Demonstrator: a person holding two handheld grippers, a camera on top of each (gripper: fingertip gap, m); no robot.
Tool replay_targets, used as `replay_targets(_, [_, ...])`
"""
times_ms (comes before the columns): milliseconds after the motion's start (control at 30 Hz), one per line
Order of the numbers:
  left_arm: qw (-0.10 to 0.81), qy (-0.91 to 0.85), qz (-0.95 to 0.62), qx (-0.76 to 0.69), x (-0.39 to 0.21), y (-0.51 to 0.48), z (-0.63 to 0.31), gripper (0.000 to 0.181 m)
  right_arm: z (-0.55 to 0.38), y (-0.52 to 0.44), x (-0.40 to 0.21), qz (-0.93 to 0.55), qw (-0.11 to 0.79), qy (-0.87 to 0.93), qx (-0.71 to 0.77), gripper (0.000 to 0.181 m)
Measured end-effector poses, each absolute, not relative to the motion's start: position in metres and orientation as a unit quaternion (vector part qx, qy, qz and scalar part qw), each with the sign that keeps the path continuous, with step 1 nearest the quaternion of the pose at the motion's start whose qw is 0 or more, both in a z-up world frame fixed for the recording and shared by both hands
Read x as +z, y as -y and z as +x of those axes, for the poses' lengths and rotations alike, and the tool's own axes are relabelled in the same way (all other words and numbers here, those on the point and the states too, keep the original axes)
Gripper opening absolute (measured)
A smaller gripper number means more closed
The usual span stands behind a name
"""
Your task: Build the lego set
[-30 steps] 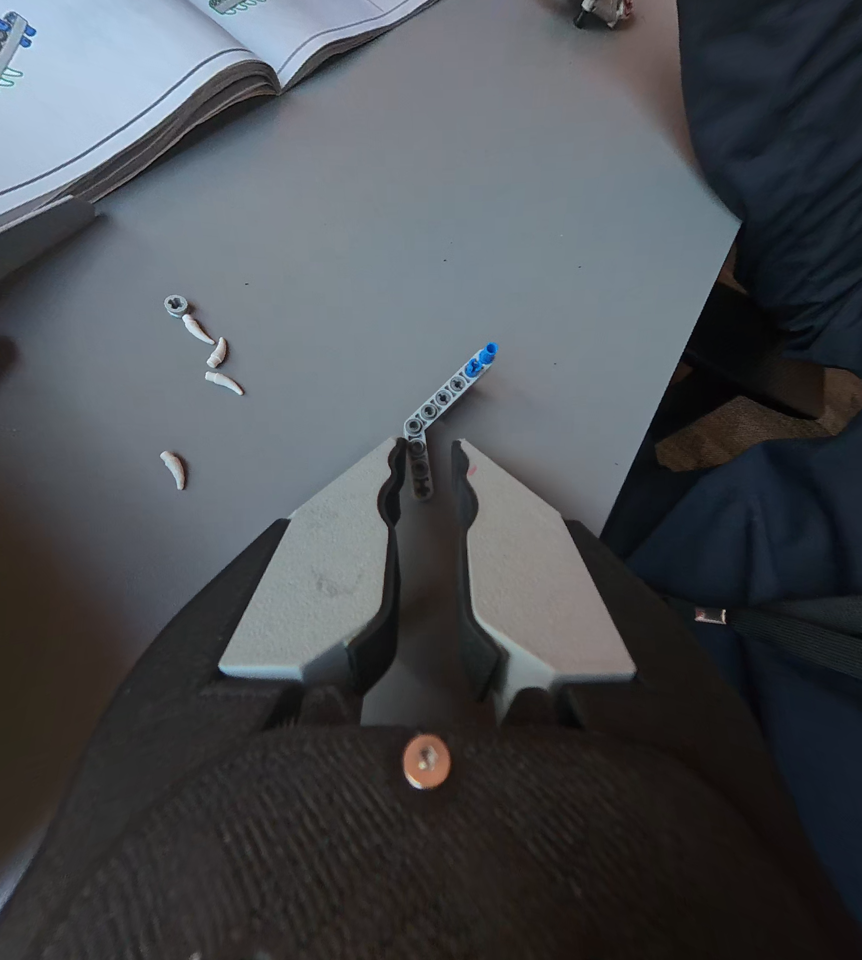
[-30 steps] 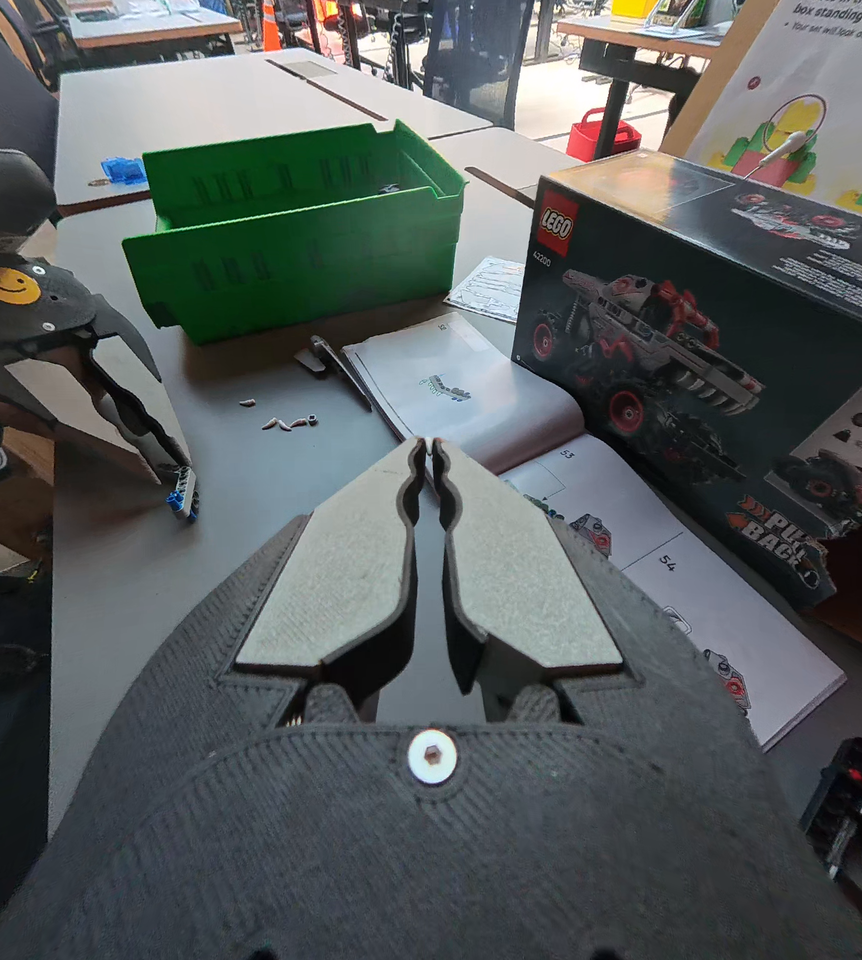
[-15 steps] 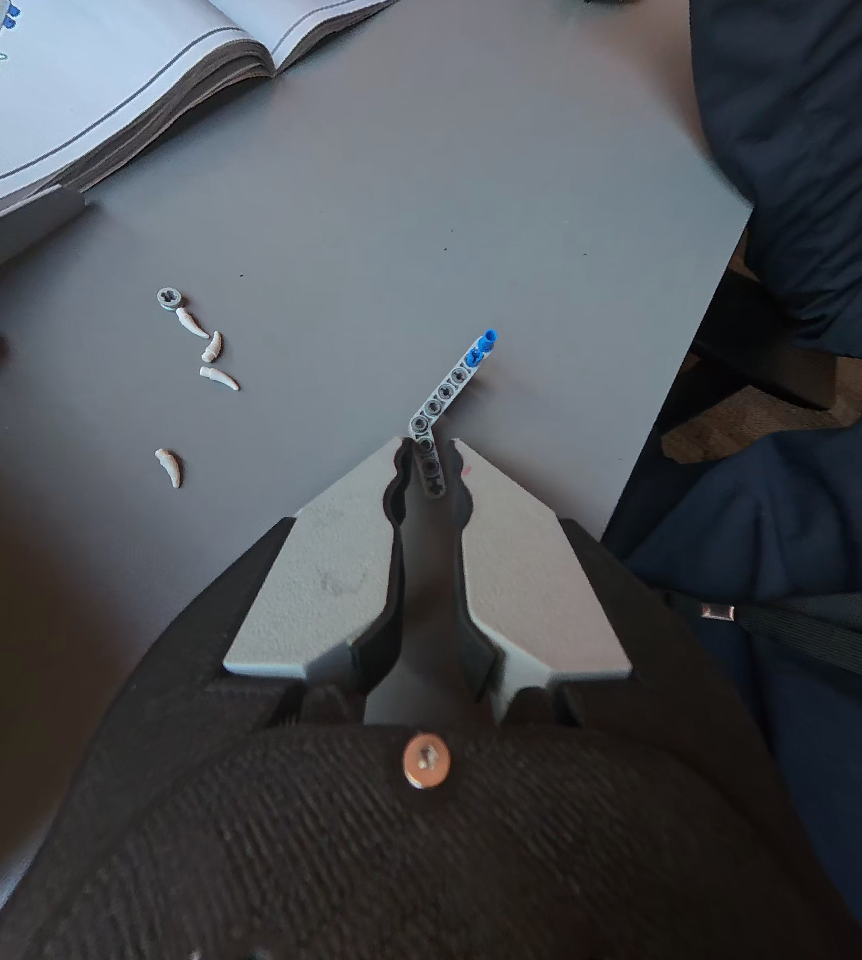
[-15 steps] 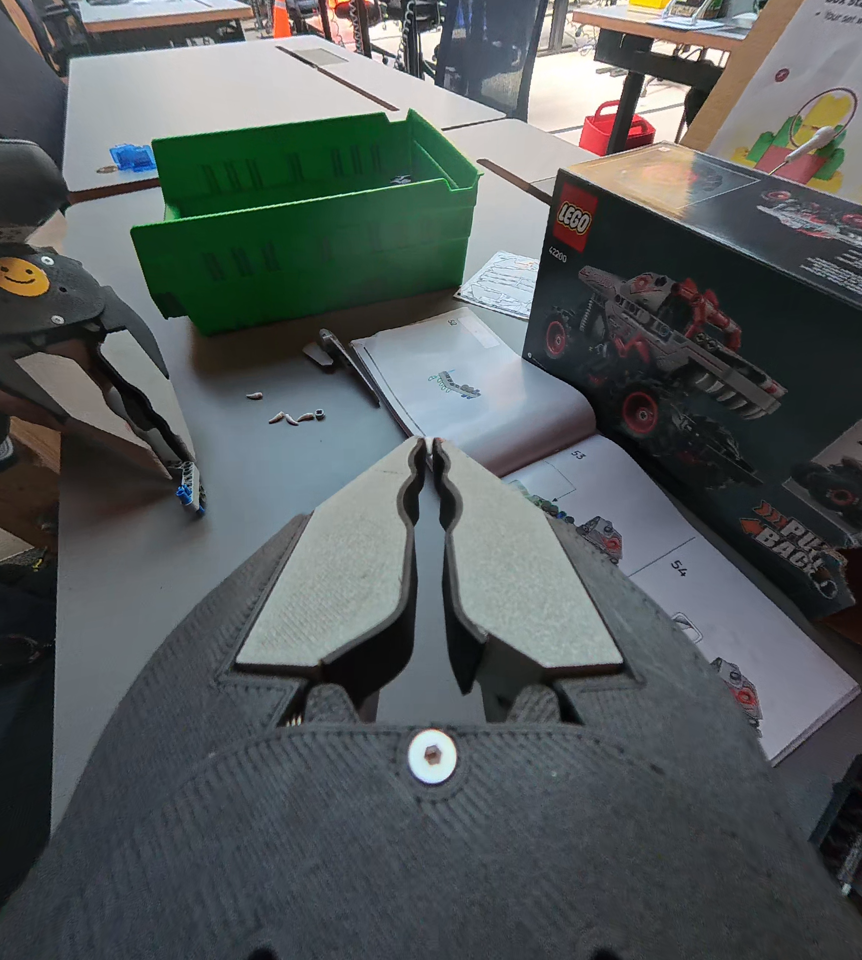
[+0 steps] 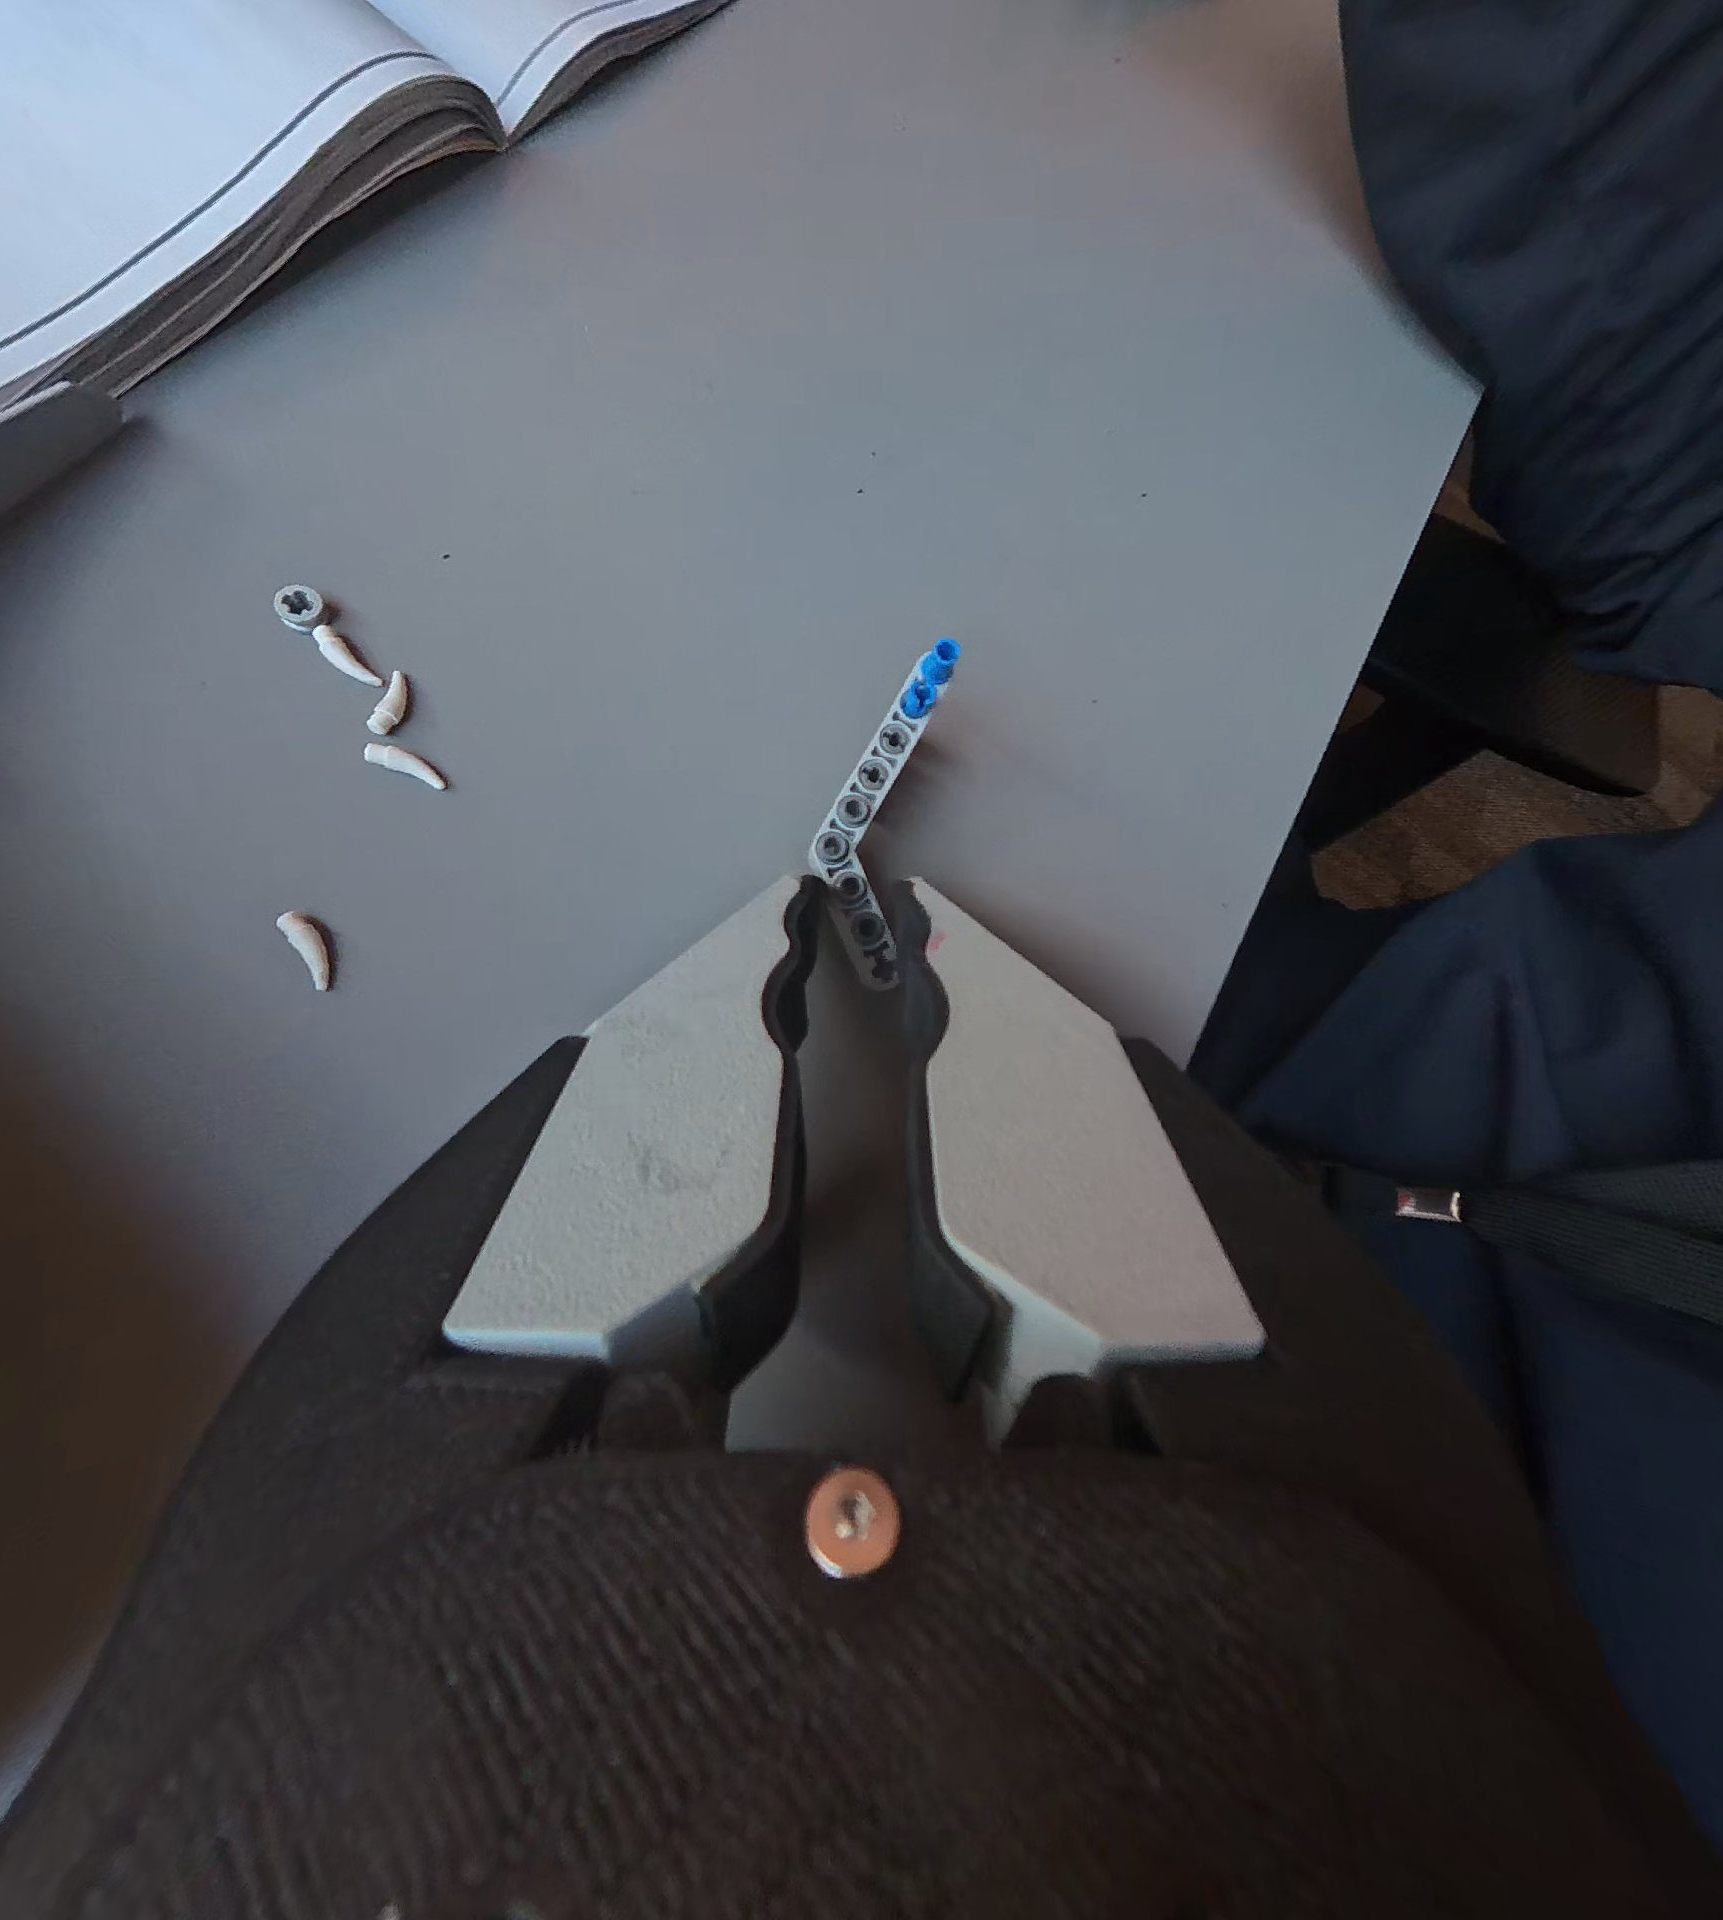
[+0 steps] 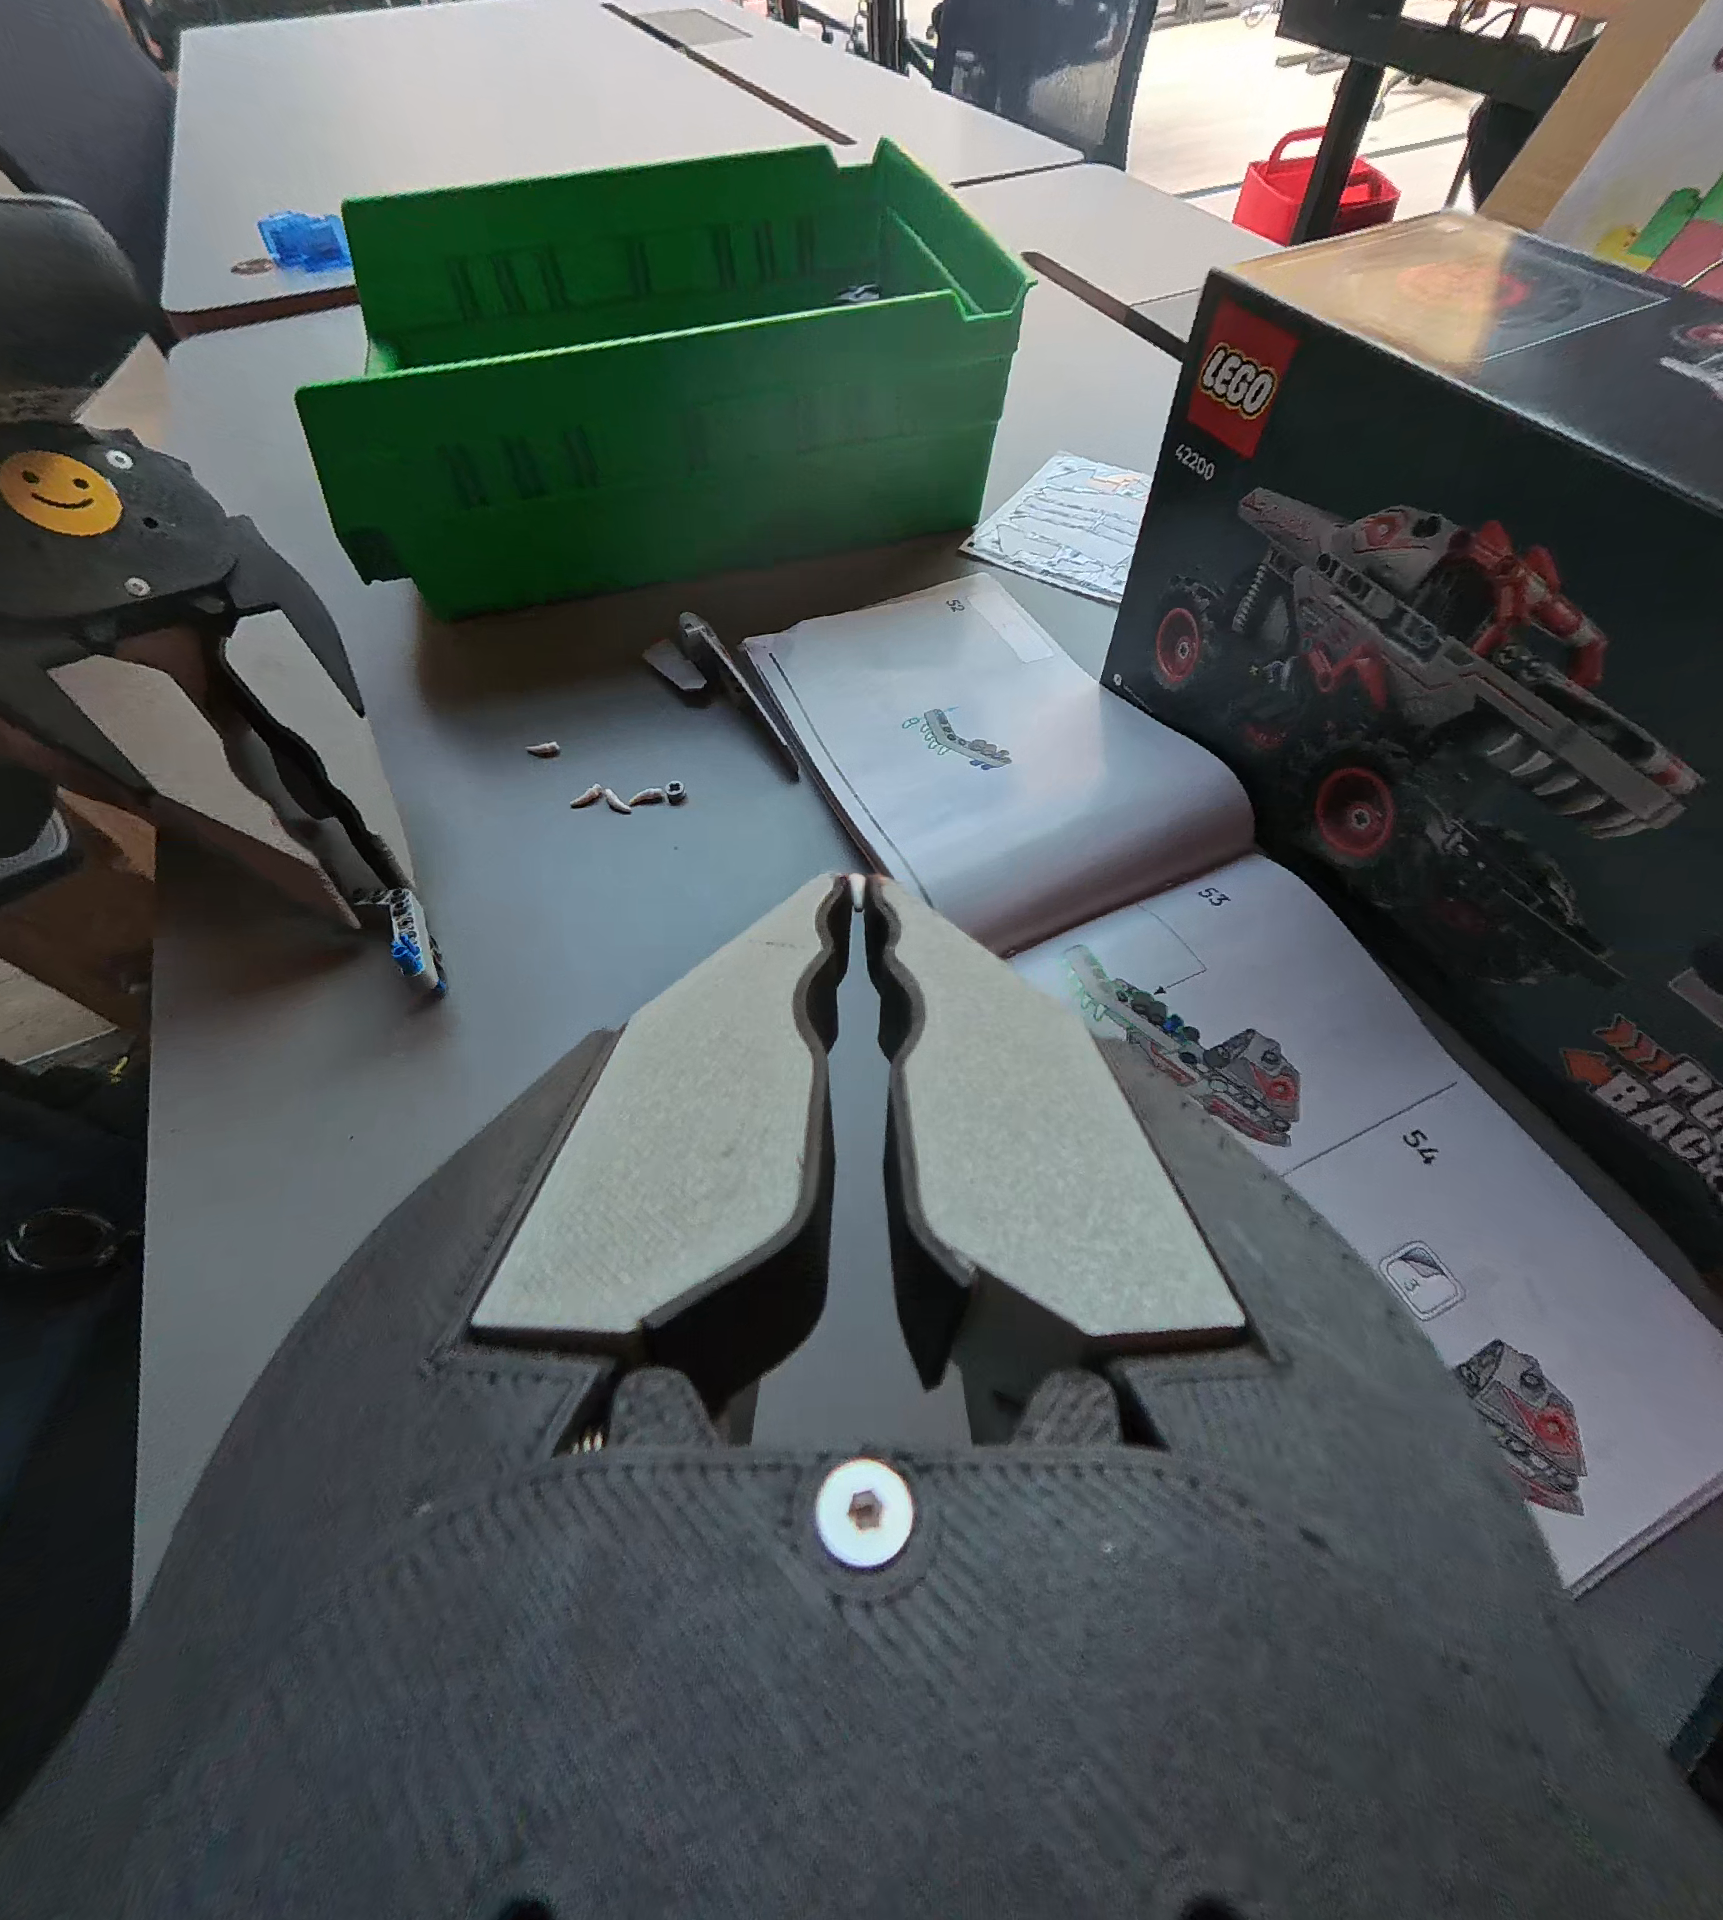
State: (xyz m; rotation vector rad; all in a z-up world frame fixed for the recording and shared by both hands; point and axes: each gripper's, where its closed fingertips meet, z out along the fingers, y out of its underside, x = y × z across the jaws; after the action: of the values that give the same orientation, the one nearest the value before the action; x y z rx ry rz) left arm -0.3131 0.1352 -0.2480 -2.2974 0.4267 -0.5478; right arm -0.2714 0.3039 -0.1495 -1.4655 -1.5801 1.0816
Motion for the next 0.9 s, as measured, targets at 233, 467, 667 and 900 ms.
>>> replay_targets(233, [0.373, -0.167, -0.878, -0.251, -0.24, -0.133, -0.309, 0.017, -0.277, -0.285, -0.165, -0.553, 0.317, 0.647, 0.418, 0.0])
replay_targets(467, [0.374, -0.167, -0.87, -0.275, -0.236, -0.129, -0.308, 0.021, -0.279, -0.259, -0.171, -0.528, 0.266, 0.669, 0.451, 0.0])
replay_targets(667, [0.368, -0.171, -0.874, -0.269, -0.239, -0.129, -0.308, 0.021, -0.28, -0.239, -0.169, -0.512, 0.204, 0.659, 0.511, 0.0])
replay_targets(900, [0.362, -0.18, -0.878, -0.257, -0.242, -0.128, -0.306, 0.023, -0.278, -0.218, -0.16, -0.488, 0.112, 0.628, 0.595, 0.0])
